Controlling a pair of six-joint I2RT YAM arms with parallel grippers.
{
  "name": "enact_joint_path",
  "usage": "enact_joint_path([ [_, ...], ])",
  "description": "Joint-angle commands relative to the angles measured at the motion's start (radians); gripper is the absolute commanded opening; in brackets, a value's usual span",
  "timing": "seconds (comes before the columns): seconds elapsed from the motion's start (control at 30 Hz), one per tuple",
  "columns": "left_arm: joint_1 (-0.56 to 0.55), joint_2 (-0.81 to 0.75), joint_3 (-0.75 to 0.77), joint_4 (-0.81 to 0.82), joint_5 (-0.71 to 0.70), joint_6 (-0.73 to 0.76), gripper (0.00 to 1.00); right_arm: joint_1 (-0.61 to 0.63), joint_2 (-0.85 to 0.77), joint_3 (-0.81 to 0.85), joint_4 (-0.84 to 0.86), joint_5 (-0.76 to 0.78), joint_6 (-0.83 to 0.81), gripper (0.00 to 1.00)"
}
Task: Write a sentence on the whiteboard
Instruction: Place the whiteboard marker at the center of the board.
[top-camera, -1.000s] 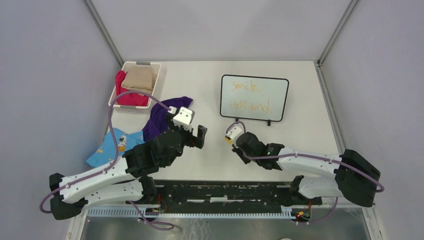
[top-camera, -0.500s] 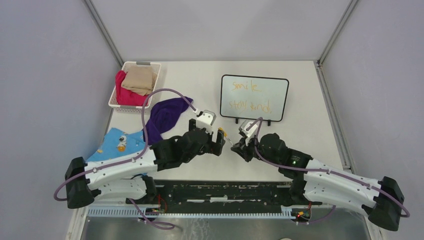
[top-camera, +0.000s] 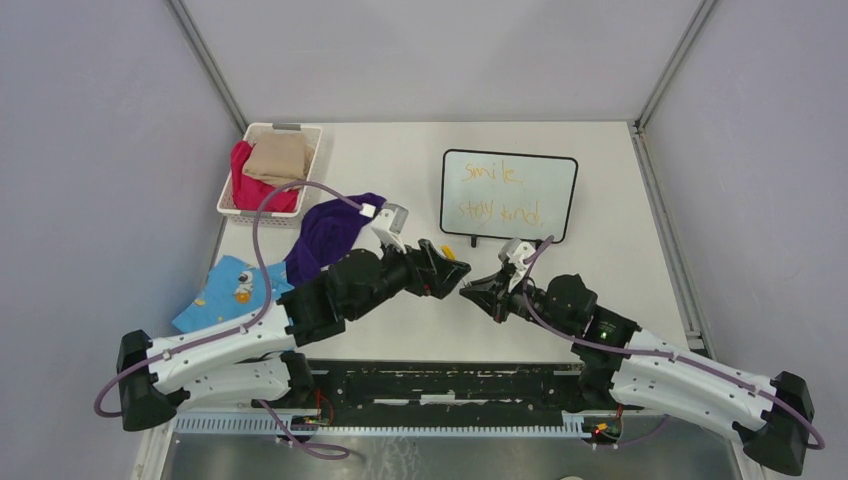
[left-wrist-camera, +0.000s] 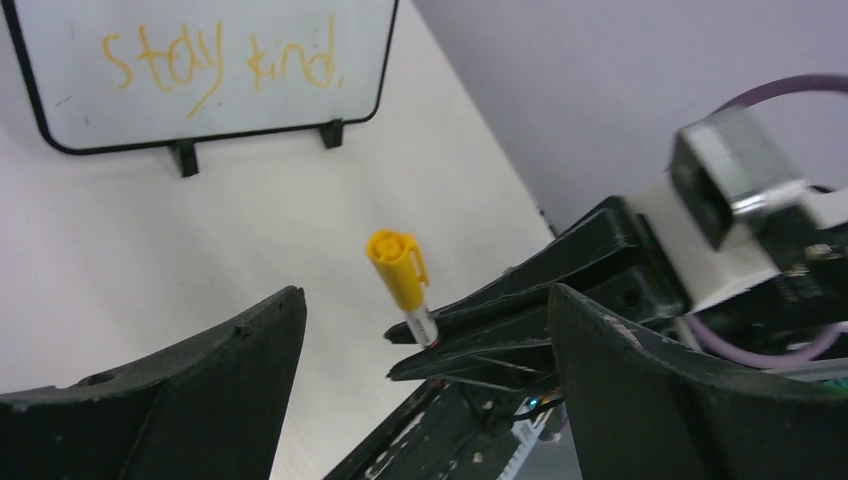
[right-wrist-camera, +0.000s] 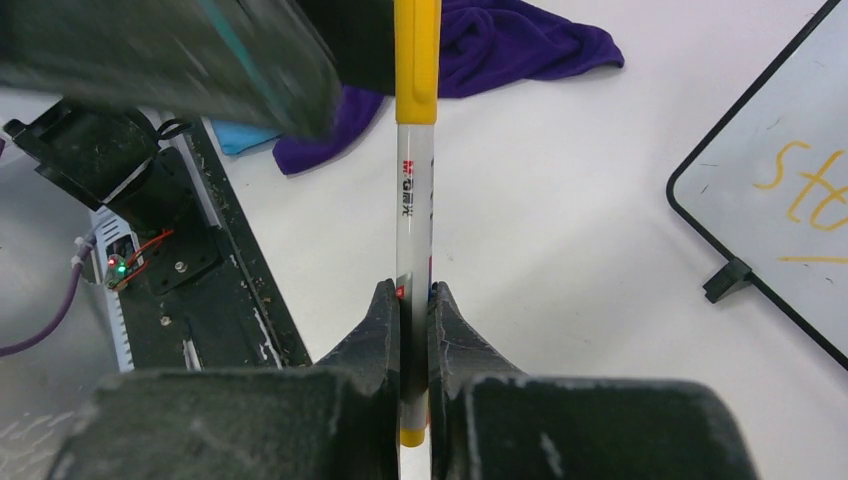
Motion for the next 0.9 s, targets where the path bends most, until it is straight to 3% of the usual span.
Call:
enact_joint_path([
  [0.0,0.018,-0.081,-0.058,0.209,0.030,-0.097,0.95,0.005,-0.022,-0.012,0.099,-0.023,0.033,0.00],
  [0.17,0.042,-0.085,-0.063,0.233,0.069,-0.112,0.90,0.004,-0.044,-0.030,0.142,-0.047,0.049,0.00],
  [0.27,0.053,-0.063,-0.062,0.275,0.124,-0.124,0.76,0.005,-0.035,-0.027,0.160,-0.075,0.046,0.00],
  [0.6,0.057,-0.040,-0.058,0.290,0.161,-0.124,0.46,0.006,-0.025,-0.032,0.189,-0.095,0.047,0.00],
  [0.87,0.057,-0.022,-0.088,0.298,0.170,-0.150,0.13,0.007,-0.031,-0.038,0.210,-0.082,0.056,0.00],
])
